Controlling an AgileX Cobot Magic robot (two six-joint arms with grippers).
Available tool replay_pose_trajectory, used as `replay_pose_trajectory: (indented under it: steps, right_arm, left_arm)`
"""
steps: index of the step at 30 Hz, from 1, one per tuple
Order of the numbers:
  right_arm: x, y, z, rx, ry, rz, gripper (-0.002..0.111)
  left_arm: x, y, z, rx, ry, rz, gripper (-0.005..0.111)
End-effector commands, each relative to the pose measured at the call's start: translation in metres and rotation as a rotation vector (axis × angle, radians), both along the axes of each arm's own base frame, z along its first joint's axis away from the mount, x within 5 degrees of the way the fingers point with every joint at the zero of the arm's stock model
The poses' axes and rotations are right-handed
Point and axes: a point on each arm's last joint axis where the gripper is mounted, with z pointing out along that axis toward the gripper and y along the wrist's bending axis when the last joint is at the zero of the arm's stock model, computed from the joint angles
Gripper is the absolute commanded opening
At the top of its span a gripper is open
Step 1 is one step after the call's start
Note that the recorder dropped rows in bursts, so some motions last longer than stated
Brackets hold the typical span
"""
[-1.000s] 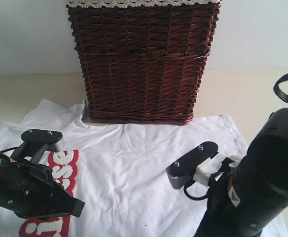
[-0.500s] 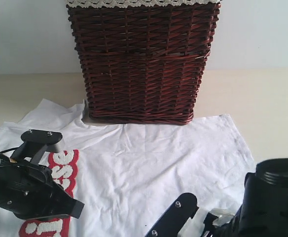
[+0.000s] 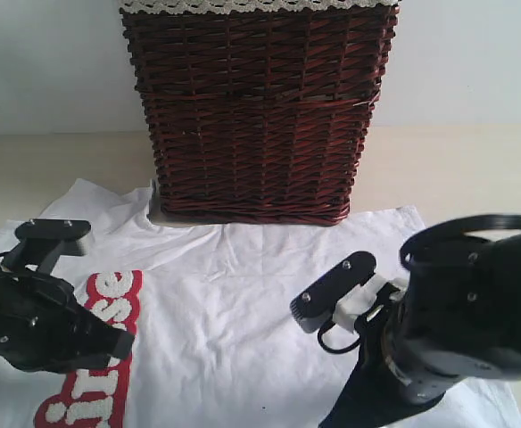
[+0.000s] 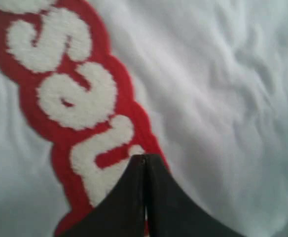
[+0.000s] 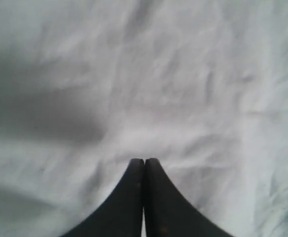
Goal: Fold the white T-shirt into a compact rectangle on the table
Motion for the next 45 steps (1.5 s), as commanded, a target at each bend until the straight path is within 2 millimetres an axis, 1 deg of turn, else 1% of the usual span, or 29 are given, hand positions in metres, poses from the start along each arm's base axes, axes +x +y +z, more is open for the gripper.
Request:
replay_pose_trajectory:
  steps: [1,3,6,10,14,16,18,19,21,23,24,27,31,33,34,37,38,40,43,45]
  right_arm:
    - [0.020,-0.015,0.002,0.048,-0.009,-0.060,0.000]
    - [0.035,-0.025,0.000,0.081,-0.022,-0.126,0.000]
    - [0.049,-0.035,0.003,0.107,-0.016,-0.183,0.000]
    - [0.060,-0.047,0.005,0.146,0.006,-0.244,0.000]
    - [0.060,-0.047,0.005,0.157,0.010,-0.230,0.000]
    - [0.061,-0.047,0.005,0.166,-0.001,-0.223,0.000]
    - [0.062,-0.046,0.005,0.173,-0.008,-0.217,0.000]
    - [0.063,-0.045,0.006,0.181,-0.016,-0.212,0.000]
    - [0.063,-0.045,0.006,0.181,-0.016,-0.212,0.000]
    - [0.062,-0.046,0.005,0.171,-0.007,-0.215,0.000]
    - [0.062,-0.046,0.005,0.168,-0.005,-0.215,0.000]
    - [0.062,-0.046,0.008,0.176,-0.014,-0.212,0.000]
    - [0.060,-0.047,0.022,0.202,-0.052,-0.210,0.000]
    - [0.058,-0.048,0.034,0.234,-0.081,-0.208,0.000]
    - [0.056,-0.048,0.039,0.249,-0.091,-0.205,0.000]
    - [0.050,-0.049,0.062,0.310,-0.142,-0.185,0.000]
    - [0.047,-0.050,0.070,0.334,-0.165,-0.186,0.000]
    - [0.042,-0.052,0.087,0.378,-0.216,-0.178,0.000]
    - [0.034,-0.055,0.105,0.433,-0.267,-0.172,0.000]
    - [0.027,-0.057,0.113,0.452,-0.267,-0.162,0.000]
  left_arm:
    - [0.014,0.013,-0.016,0.028,0.082,0.076,0.000]
    - [0.016,0.014,-0.029,0.060,0.096,0.068,0.000]
    - [0.023,0.018,-0.038,0.089,0.112,0.100,0.000]
    - [0.039,0.025,-0.036,0.120,0.095,0.150,0.000]
    - [0.060,0.036,-0.030,0.169,0.087,0.204,0.000]
    - [0.067,0.041,-0.028,0.194,0.148,0.231,0.000]
    - [0.064,0.038,-0.029,0.196,0.173,0.219,0.000]
    - [0.061,0.032,-0.029,0.200,0.176,0.189,0.000]
    - [0.059,0.026,-0.026,0.197,0.163,0.168,0.000]
    - [0.058,0.022,-0.019,0.188,0.138,0.156,0.000]
    - [0.057,0.021,-0.009,0.176,0.111,0.152,0.000]
    - [0.050,0.021,0.003,0.169,0.101,0.138,0.000]
    - [0.040,0.022,0.005,0.155,0.109,0.131,0.000]
    - [0.038,0.020,0.008,0.148,0.076,0.117,0.000]
    - [0.037,0.019,0.012,0.136,0.047,0.116,0.000]
    - [0.029,0.014,0.031,0.087,-0.080,0.107,0.000]
    - [0.026,0.015,0.041,0.062,-0.141,0.113,0.000]
    - [0.020,0.019,0.056,0.022,-0.231,0.131,0.000]
    - [0.011,0.024,0.074,-0.033,-0.366,0.153,0.000]
    - [0.003,0.028,0.084,-0.072,-0.433,0.175,0.000]
